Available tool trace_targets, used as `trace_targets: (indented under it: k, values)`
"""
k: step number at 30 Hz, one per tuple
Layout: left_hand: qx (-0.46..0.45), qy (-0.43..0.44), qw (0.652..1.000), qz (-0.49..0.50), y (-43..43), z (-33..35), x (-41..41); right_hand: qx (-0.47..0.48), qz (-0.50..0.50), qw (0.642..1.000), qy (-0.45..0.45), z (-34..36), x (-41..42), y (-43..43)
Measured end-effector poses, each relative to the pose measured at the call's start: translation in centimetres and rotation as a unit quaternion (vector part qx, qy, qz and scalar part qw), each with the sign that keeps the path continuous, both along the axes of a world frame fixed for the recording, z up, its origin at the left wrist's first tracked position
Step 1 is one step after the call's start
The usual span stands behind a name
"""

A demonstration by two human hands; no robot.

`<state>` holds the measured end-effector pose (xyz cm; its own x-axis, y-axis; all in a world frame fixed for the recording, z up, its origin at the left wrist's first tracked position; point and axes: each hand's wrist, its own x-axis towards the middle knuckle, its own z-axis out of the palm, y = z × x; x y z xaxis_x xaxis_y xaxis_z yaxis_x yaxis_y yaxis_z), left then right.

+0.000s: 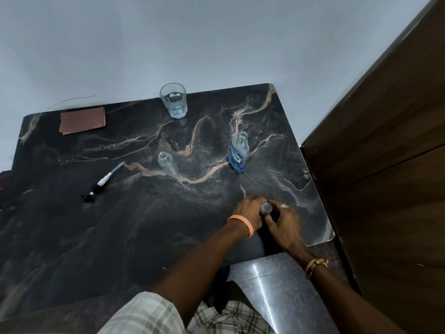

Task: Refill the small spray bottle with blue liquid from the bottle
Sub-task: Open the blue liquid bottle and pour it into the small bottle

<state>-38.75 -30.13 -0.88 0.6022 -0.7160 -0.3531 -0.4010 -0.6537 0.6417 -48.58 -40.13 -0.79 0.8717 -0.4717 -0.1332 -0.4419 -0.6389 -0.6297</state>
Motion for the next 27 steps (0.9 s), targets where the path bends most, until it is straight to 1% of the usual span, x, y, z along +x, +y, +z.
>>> trace_targets:
  k: [6, 9, 11, 14, 16, 18, 21, 24, 25, 27]
  values:
    - [-0.007, 0.015, 1.0, -0.01, 1.0, -0.4, 0.4, 0.012, 0.013, 1.0, 0.02, 0.1, 0.1, -0.1]
    - [-0.017, 0.018, 1.0, -0.011, 2.8, -0.3, 1.5, -0.001, -0.044, 0.998, 0.037, 0.3, 0.1, -0.1]
    - [-0.025, -0.02, 0.999, -0.013, 4.6, 0.0, 2.7, -0.029, -0.058, 0.998, 0.02, 0.6, 0.3, 0.1]
    - [-0.031, -0.096, 0.995, 0.012, 7.9, 0.5, 4.7, -0.073, -0.013, 0.996, -0.044, 1.1, 1.7, 1.3]
    - [-0.043, -0.138, 0.987, 0.062, 10.3, 0.6, 6.0, -0.079, 0.019, 0.994, -0.076, 1.6, 3.5, 2.8]
    - [-0.061, -0.164, 0.975, 0.138, 12.8, 0.6, 7.4, -0.074, 0.064, 0.99, -0.097, 2.0, 5.6, 4.5]
    - [-0.092, -0.171, 0.937, 0.289, 15.8, 0.5, 9.5, -0.011, 0.123, 0.99, -0.069, 2.5, 9.4, 6.8]
    - [-0.114, -0.149, 0.891, 0.413, 17.4, 0.3, 11.7, 0.044, 0.133, 0.989, -0.043, 2.6, 13.2, 9.2]
    - [-0.118, -0.13, 0.883, 0.435, 17.7, 0.3, 12.3, 0.055, 0.131, 0.989, -0.042, 2.6, 14.5, 10.0]
    - [-0.113, -0.087, 0.885, 0.443, 18.1, 0.1, 13.6, 0.072, 0.13, 0.988, -0.033, 2.6, 16.9, 11.5]
